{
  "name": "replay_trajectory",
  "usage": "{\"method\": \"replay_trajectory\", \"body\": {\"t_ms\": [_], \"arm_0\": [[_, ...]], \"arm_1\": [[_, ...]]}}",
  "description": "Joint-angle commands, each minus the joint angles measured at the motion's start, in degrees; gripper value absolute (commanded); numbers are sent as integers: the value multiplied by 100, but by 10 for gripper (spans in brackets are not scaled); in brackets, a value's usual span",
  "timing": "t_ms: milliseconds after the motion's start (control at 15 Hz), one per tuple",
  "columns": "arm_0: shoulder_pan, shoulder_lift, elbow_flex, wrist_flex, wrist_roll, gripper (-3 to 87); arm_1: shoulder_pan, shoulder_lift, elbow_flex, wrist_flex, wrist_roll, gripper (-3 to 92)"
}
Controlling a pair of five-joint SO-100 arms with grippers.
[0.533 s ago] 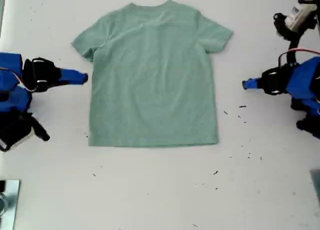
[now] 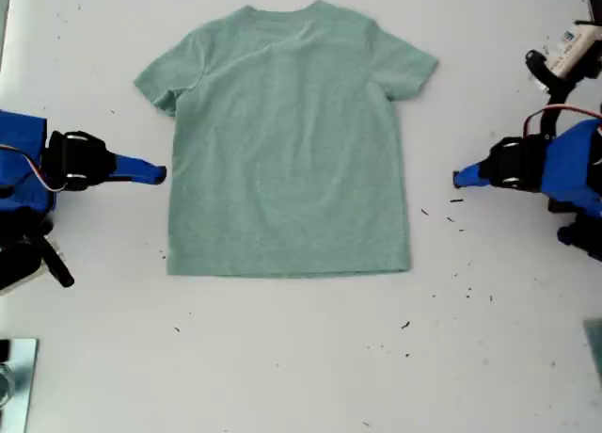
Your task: Fold t shirt
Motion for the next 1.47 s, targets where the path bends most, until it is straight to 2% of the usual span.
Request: {"method": "replay_trajectory", "body": {"t_ms": [0, 133, 467, 600, 667, 733, 800, 867, 1000, 1267, 1400], "arm_0": [[123, 18, 53, 9, -53, -1], [105, 18, 53, 0, -53, -1], [97, 18, 62, -18, -53, -1], [114, 18, 62, -18, -53, -1], [123, 18, 62, -18, -53, -1], [158, 18, 62, -18, -53, -1], [193, 18, 62, -18, -62, -1], [211, 18, 62, -18, -62, -1], [185, 18, 62, -18, -53, -1], [202, 18, 62, -18, -53, -1], [202, 18, 62, -18, -53, -1]], "arm_1": [[-290, 26, -79, -97, 114, 22], [-167, -993, -1283, -167, -237, 22], [2276, -6627, -7963, 1468, -3630, 22], [2760, -8332, -10160, 1925, -4386, 22], [2883, -8930, -10890, 2127, -4641, 56], [2997, -9246, -11162, 2197, -4790, 221], [3094, -9352, -11153, 2171, -4904, 299], [3199, -9387, -11118, 2136, -5054, 327], [3542, -9290, -10336, 1591, -5493, 333], [4052, -9466, -7796, -809, -5959, 322], [4122, -10011, -7471, -1556, -5985, 323]]}}
